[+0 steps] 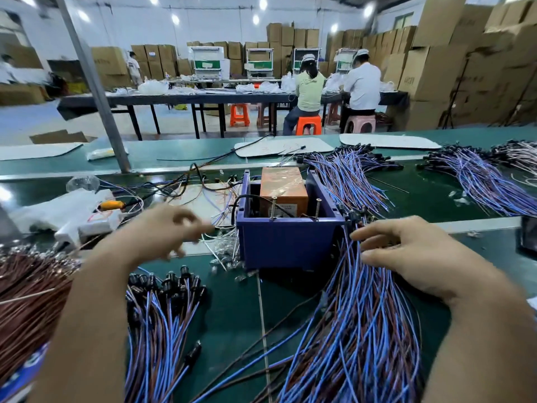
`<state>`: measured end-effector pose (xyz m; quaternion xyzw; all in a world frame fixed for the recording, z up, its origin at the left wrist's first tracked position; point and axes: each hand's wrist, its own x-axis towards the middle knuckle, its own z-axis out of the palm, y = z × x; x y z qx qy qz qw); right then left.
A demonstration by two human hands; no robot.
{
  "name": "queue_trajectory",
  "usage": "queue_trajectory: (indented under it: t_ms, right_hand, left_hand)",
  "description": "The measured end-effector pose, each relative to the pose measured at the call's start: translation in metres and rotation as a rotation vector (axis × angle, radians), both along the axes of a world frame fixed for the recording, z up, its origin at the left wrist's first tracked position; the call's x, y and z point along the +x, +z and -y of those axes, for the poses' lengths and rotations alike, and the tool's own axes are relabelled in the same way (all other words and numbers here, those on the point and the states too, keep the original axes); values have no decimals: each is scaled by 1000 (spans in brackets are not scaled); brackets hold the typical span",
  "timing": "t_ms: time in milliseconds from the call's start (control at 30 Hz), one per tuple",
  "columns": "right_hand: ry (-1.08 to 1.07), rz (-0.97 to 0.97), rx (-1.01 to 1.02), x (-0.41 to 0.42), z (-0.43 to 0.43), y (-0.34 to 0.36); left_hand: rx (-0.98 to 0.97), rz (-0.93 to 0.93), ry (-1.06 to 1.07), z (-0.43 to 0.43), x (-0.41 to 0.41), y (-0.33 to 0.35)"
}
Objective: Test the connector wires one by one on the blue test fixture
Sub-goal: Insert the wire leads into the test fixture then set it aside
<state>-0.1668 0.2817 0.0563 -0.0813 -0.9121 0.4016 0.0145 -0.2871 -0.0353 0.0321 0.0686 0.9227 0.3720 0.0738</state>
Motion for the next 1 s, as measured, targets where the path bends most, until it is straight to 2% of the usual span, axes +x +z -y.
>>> queue_trajectory:
  t_ms: [67, 100, 200, 267, 367, 433, 533, 567, 633, 700, 733, 833, 900, 1000]
  right_hand:
    - [-1, -38, -18, -2, 2, 1]
    - [13, -50, -36, -3, 4, 3]
    - [62, -41, -72, -8, 9, 0]
    - [102, -26, -85, -11, 12, -1]
    - [177, -19, -150, -10, 19, 6]
    - [268, -31, -309, -3, 27, 12]
    - [403, -26, -617, 2, 43, 28]
    - [429, -5, -630, -1, 50, 32]
    - [508, 49, -584, -6, 56, 30]
    - [483, 47, -676, -12, 63, 30]
    - [401, 9, -827, -14, 66, 32]
    - [267, -204, -1097, -8, 56, 28]
    - [173, -360, -1173, -10, 52, 29]
    - [23, -464, -1289, -14, 48, 30]
  left_hand:
    - [-394, 123, 23, 1, -3, -14]
    - [-522, 180, 35, 1, -5, -24]
    - [-553, 153, 84, -4, -12, -45]
    - [-475, 114, 114, -5, -13, -46]
    - [-201, -33, 142, -7, -12, -34]
    - [194, -121, 102, -16, -3, -13]
    - [845, -152, -118, -35, 24, 22]
    - [971, -149, -217, -42, 33, 31]
    - [1085, -140, -406, -55, 48, 41]
    - [1091, -117, -547, -65, 56, 43]
    - [1082, -102, -599, -67, 58, 43]
    - [1023, 36, -772, -68, 64, 42]
    - [889, 143, -854, -67, 65, 41]
    - [579, 223, -875, -68, 63, 36]
